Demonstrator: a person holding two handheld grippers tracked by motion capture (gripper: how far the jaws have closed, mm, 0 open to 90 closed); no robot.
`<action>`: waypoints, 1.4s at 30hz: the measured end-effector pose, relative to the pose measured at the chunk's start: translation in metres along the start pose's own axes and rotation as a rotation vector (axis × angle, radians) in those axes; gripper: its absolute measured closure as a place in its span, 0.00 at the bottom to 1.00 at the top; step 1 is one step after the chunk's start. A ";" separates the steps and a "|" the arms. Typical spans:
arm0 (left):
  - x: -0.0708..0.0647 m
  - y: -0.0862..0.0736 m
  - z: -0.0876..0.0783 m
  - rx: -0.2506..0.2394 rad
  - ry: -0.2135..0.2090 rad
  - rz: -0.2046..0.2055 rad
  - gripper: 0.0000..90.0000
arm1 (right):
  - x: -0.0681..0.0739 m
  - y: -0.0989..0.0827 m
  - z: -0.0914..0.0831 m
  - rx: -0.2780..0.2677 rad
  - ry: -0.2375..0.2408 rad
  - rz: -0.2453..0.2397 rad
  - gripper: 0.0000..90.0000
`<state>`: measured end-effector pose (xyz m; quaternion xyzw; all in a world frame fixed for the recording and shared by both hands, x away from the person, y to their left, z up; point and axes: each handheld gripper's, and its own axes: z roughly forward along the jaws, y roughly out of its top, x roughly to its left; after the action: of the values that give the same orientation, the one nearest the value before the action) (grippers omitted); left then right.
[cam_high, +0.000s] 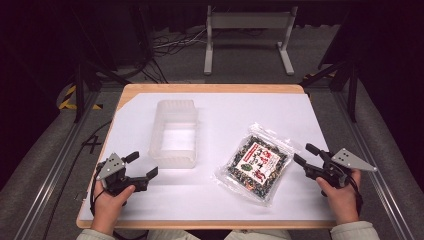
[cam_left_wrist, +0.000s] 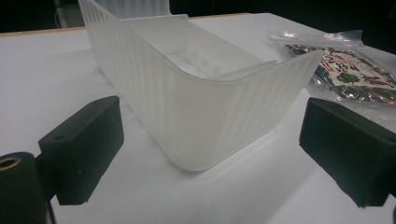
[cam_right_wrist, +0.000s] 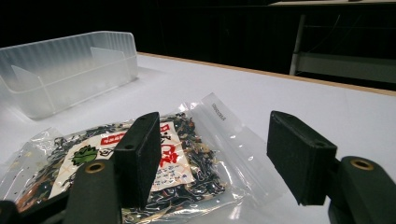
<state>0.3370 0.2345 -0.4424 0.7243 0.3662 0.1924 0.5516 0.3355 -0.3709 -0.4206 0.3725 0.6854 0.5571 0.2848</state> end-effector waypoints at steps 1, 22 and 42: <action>0.000 0.000 0.000 -0.002 -0.002 0.003 0.09 | 0.000 0.000 0.000 -0.002 -0.001 0.001 0.40; -0.001 -0.001 0.000 0.024 0.006 0.007 0.08 | -0.012 0.015 0.010 0.017 -0.009 0.034 0.36; -0.001 -0.002 0.000 0.030 0.006 0.006 0.08 | -0.036 0.026 0.041 0.065 -0.067 0.046 0.35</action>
<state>0.3360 0.2342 -0.4442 0.7329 0.3688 0.1907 0.5390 0.3938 -0.3752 -0.4048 0.4158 0.6843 0.5283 0.2824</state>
